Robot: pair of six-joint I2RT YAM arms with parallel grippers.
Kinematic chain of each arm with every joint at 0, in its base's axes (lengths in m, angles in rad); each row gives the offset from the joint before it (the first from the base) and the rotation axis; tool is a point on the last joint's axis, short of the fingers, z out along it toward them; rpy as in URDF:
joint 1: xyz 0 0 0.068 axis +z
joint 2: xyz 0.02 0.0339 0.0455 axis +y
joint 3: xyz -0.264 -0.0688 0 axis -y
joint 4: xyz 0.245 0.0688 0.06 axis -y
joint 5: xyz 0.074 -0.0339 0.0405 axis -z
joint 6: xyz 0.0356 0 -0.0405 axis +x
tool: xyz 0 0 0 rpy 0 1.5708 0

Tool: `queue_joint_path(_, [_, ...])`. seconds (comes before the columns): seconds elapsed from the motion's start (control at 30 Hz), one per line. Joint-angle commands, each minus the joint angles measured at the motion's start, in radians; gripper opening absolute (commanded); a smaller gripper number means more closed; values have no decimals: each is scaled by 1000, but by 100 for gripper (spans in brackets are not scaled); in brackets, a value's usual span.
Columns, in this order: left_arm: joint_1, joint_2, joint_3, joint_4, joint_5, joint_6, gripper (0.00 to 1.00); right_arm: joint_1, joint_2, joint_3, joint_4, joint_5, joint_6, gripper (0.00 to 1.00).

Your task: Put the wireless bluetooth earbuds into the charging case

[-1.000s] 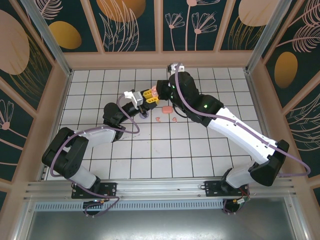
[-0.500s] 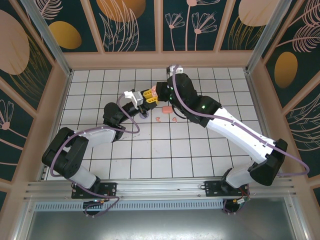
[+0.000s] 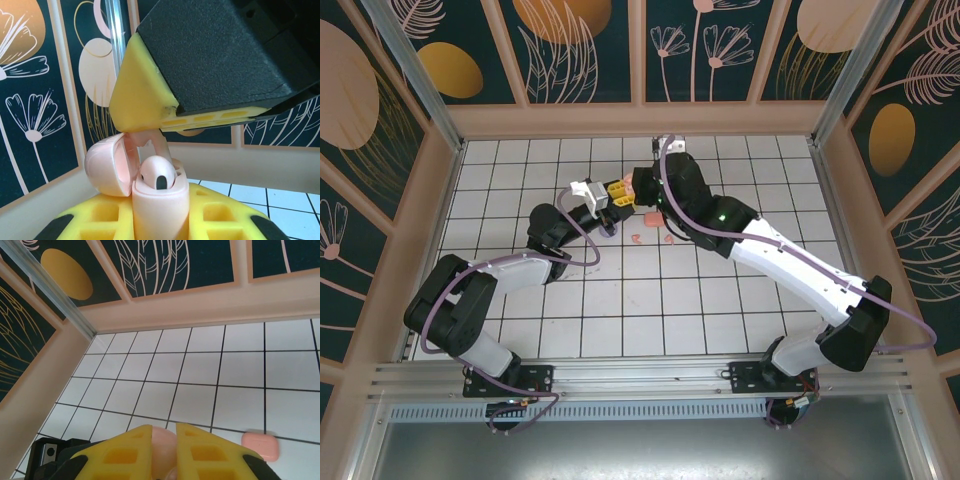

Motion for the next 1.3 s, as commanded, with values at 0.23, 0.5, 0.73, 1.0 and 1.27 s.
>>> queue_joint_path(0.23, [-5,-2,40,77,10,-12,0,90,5,-50,-4,69,-96,16])
queue_joint_path(0.5, [-5,-4,43,77,11,-15,0,90,-4,-74,-2,104,-93,16])
queue_joint_path(0.73, [-5,-6,44,80,10,-18,0,89,9,-78,3,66,-105,16])
queue_joint_path(1.0, [-5,-9,43,77,8,-18,0,84,25,-73,-12,-20,-119,16])
queue_joint_path(1.27, [-5,-10,43,75,8,-18,0,54,-17,-101,-12,-41,-60,28])
